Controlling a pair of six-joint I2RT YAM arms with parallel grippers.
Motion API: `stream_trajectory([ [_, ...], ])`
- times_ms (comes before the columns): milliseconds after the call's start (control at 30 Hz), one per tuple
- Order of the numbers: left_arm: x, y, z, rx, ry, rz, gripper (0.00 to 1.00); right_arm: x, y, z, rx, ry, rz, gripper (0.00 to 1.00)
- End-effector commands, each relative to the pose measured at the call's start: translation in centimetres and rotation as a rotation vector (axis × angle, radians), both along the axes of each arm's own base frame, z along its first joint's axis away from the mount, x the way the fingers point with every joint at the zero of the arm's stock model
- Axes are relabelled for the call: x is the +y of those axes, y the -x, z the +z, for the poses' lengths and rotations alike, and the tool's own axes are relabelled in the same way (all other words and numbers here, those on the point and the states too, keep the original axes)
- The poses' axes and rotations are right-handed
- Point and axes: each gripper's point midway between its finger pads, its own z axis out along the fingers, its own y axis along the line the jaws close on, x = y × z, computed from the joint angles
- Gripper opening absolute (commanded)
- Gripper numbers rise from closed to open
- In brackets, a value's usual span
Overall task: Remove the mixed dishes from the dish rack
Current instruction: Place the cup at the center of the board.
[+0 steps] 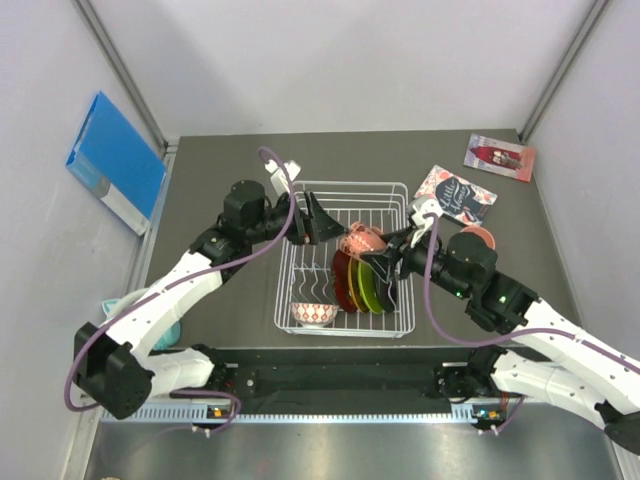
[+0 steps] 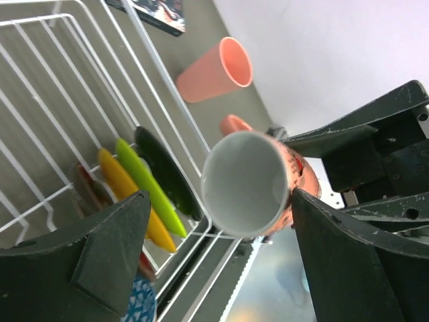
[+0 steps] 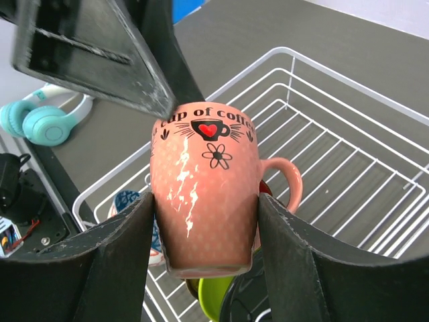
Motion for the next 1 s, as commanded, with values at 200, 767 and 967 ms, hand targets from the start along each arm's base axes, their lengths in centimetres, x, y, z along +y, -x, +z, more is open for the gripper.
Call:
stream_trajectory([
  [200, -2.3, 1.0, 0.5, 0.025, 0.167, -0.138, 0.7, 2.2, 0.3, 2.8, -0.076, -0.107, 0.071, 0.0],
  [767, -2.4, 3.6, 2.6, -0.03, 0.296, -0.261, 0.0, 4.1, -0.3, 0.4, -0.021, -0.101, 0.096, 0.0],
  [967, -2.2, 3.6, 3.1, -0.058, 0.301, -0.247, 0.0, 3.6, -0.6, 0.6, -0.017, -0.101, 0.065, 0.0],
])
